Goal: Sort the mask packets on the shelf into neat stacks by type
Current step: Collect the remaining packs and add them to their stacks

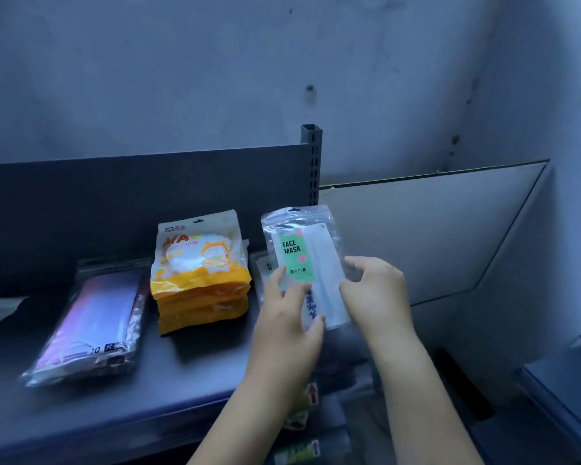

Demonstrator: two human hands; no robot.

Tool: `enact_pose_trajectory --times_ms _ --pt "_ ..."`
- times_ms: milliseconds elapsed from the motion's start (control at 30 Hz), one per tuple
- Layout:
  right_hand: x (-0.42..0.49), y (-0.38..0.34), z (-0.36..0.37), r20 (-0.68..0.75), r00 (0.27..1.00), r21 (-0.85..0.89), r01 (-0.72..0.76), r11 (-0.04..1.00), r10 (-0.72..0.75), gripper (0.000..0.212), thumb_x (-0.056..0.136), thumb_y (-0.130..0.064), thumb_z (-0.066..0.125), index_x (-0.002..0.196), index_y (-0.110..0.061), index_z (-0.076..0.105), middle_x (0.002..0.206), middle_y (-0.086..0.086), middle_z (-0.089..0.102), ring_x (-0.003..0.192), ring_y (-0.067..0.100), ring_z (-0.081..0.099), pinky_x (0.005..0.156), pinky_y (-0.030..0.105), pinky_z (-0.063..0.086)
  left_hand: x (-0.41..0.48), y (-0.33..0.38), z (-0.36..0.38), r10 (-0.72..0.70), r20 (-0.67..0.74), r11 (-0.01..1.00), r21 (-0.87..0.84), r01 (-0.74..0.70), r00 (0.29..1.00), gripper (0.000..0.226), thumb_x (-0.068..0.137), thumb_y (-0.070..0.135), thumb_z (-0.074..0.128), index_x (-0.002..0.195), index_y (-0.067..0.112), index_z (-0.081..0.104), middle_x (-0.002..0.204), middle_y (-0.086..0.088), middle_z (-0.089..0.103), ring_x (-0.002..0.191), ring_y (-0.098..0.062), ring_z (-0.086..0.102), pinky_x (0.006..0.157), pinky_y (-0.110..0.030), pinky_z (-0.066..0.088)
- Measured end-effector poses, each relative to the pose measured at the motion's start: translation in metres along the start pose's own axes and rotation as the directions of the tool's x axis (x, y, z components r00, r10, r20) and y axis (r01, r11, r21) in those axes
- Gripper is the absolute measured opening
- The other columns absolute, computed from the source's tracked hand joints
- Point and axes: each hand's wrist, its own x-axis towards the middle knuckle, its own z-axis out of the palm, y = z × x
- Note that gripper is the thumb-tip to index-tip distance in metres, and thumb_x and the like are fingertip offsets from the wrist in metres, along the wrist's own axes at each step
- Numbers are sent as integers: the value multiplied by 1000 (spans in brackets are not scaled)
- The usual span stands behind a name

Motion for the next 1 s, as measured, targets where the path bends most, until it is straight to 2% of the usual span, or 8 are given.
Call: enact_pose_trajectory --times_ms 100,200,267,400,533,667,800,1000 --pt "12 18 9 88 994 49 -76 996 71 33 69 1 49 94 2 70 96 17 73 69 29 51 61 28 44 2 -4 14 -91 38 993 77 88 995 33 96 24 65 129 19 64 163 -1 35 151 -17 31 104 -15 26" --pt "17 31 24 155 985 9 -80 997 77 24 64 0 45 81 5 61 77 21 62 64 27 33 53 31 31 5 -12 22 -167 66 971 184 152 984 32 99 31 62 125 13 65 151 -6 49 147 -26 35 104 -19 24" --pt "16 33 28 181 982 -8 -53 999 54 14 69 3 46 77 1 58 78 16 59 67 33 39 53 31 39 5 -15 24 -207 99 946 274 173 973 41 100 43 57 132 17 60 161 -3 39 153 -29 22 118 -31 20" --pt "16 31 30 212 977 -37 6 999 2 14 72 7 45 67 -5 37 71 6 40 66 23 27 54 36 22 2 -17 22 -265 166 892 416 176 950 74 90 73 45 151 33 39 172 8 15 159 -23 0 126 -40 18" --pt "15 30 30 261 963 -25 75 997 -66 14 88 -8 56 92 1 67 105 10 66 96 31 60 79 37 49 1 -23 17 -263 166 864 479 155 951 87 84 78 45 159 37 27 173 9 9 160 -21 -3 127 -40 14" --pt "10 26 27 361 921 -14 164 986 -148 34 98 -22 60 128 -9 69 158 -3 48 142 17 46 109 27 36 4 -34 15 -221 97 872 464 152 970 78 91 65 53 157 26 38 167 5 29 157 -21 15 125 -40 24" --pt "8 27 29 402 895 -20 222 975 -196 32 99 -19 55 126 -6 65 159 -5 46 138 15 47 103 26 38 3 -41 13 -133 44 914 392 106 990 58 90 43 68 141 15 60 149 1 55 147 -21 41 117 -38 39" --pt "4 30 37 403 884 -127 313 941 -239 15 103 -26 47 105 -16 59 153 -4 48 135 15 47 90 28 43 2 -42 12 -123 83 891 449 73 989 59 95 48 57 146 19 55 158 3 47 153 -19 33 119 -39 36"
